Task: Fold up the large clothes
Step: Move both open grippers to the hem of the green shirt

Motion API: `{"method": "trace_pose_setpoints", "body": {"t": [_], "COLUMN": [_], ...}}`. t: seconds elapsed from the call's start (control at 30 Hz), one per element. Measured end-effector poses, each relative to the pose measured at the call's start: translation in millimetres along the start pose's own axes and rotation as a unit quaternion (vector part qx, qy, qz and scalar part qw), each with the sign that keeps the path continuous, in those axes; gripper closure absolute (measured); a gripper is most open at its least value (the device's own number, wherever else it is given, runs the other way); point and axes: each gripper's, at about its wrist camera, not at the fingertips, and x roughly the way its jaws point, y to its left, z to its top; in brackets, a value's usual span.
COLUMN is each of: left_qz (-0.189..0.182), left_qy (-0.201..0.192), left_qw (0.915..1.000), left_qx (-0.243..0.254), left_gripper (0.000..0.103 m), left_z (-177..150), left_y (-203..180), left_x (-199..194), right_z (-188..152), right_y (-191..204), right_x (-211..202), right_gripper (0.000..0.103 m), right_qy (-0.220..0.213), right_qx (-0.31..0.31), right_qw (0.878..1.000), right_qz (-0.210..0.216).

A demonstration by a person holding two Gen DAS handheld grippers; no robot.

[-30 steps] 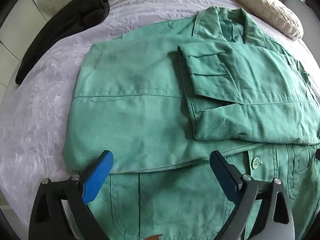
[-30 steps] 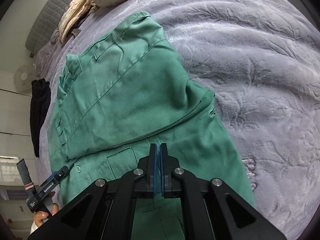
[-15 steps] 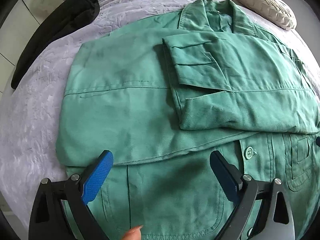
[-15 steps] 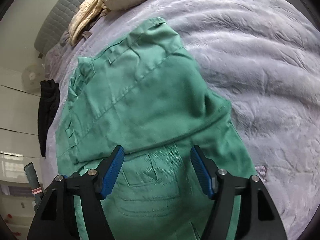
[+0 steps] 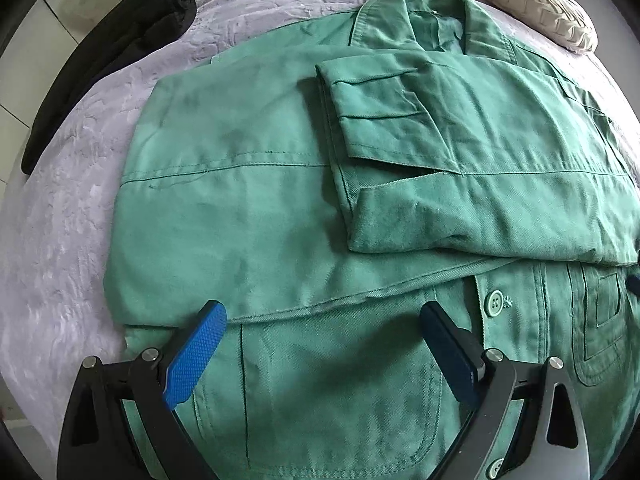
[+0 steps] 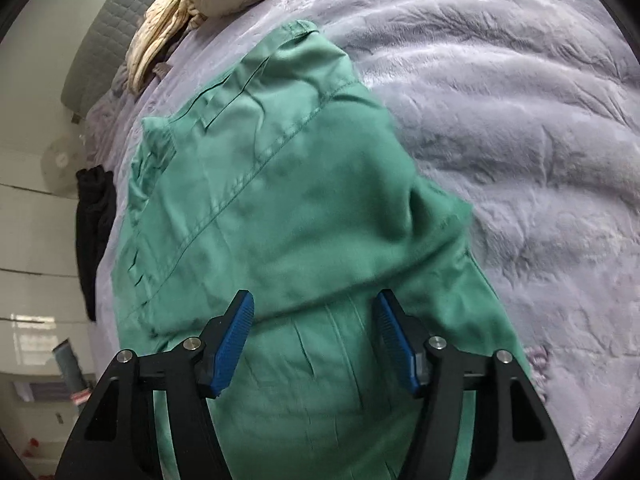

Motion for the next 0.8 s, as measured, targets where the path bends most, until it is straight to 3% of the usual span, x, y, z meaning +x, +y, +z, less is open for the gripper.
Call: {"method": "trace_pose_setpoints", "body": {"t": [0.43,0.5,0.63,0.67,0.8], "left_qz": [0.003,0.007,0.019,0.019,0.024], "left_qy": [0.008,0.009,0.010,0.010,0.013], "left_qw": [1.0000,0.9999,0.9998,0.9997,0.9996], "left_qx": [0.002,-0.002,-0.006,-0.007,-0.008], "left_gripper": [0.005,0.005,0.005,0.005,0.005], "left_z": [-5,-10,-15,-18,-27], "left_y": [-18,-22,-30,-28,-34], "left_x": [-10,-16,-27,-30,-43], "right_z": [-3,-3,0,0,1], "right_y": [0,2,7,7,6], "right_x": [-13,-15,-21,-22,-31], "right_gripper": [0.031,0.020,0.009,0.001,0.000], "right_qy": [0.011,0.012,0.021,0.024,0.021], "right_qx": [-0.020,-0.027,-0.041,-0.044,-0.051], "right_qw": [0.999,0.999,0.998,0.997,0.997], "right_qz": [0.025,0.031,0.047,0.050,0.047]}}
